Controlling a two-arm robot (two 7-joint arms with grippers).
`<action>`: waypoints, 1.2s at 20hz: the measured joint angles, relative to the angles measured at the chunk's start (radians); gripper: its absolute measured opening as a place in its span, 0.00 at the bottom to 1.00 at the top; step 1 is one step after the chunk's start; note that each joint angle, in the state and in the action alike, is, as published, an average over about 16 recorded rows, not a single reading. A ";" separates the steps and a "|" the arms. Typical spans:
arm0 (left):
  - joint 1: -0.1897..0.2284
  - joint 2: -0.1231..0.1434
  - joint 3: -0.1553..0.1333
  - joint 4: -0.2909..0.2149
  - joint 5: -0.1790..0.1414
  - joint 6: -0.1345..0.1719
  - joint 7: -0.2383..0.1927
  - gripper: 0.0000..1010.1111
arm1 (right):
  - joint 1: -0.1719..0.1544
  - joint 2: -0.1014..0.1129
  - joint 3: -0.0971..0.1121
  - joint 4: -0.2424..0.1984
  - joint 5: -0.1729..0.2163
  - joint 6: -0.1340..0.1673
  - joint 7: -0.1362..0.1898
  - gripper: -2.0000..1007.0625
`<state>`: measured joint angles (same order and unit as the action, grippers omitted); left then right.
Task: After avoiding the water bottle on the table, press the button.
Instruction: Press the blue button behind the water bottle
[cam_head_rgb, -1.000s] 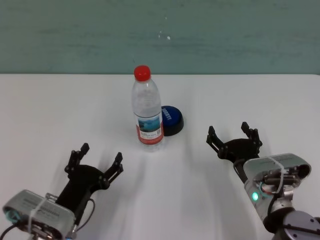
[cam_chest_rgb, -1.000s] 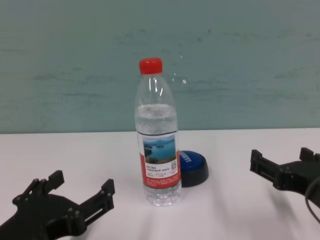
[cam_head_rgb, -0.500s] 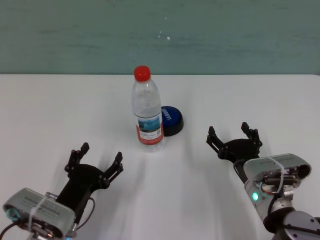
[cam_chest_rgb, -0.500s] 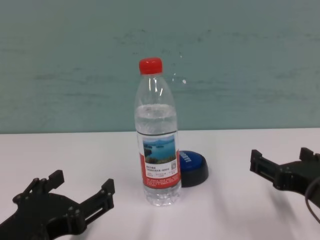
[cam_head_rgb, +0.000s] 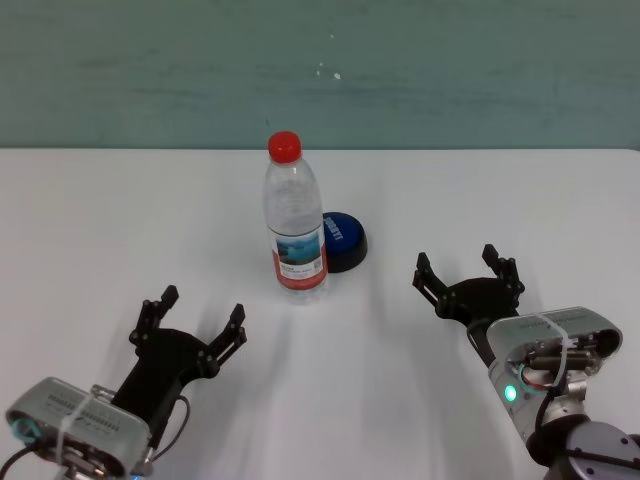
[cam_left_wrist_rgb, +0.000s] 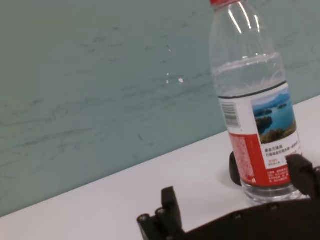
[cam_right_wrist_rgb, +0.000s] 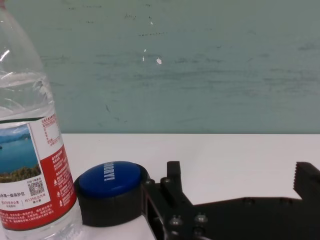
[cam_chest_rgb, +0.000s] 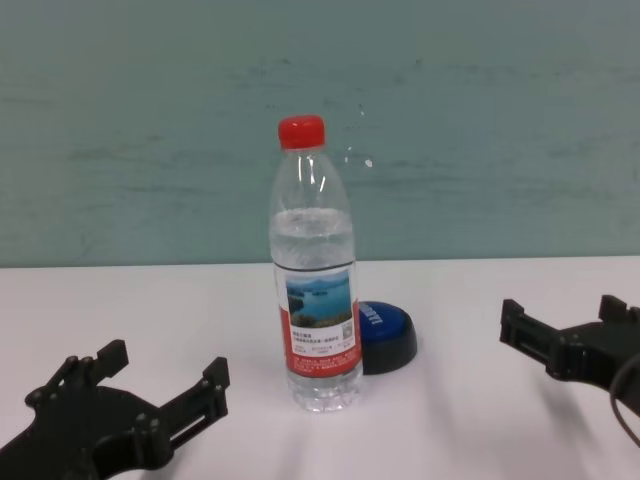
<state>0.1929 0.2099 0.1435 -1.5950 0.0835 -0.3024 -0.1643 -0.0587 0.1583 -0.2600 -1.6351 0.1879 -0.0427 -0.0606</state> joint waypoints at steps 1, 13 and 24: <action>0.000 0.000 0.000 -0.002 0.001 -0.001 0.001 0.99 | 0.000 0.000 0.000 0.000 0.000 0.000 0.000 1.00; 0.001 0.007 0.001 -0.040 0.023 -0.006 0.009 0.99 | 0.000 0.000 0.000 0.000 0.000 0.000 0.000 1.00; -0.017 0.015 0.000 -0.053 0.016 0.048 -0.004 0.99 | 0.000 0.000 0.000 0.000 0.000 0.000 0.000 1.00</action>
<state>0.1755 0.2246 0.1438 -1.6484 0.0994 -0.2541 -0.1679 -0.0587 0.1583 -0.2600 -1.6351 0.1879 -0.0427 -0.0606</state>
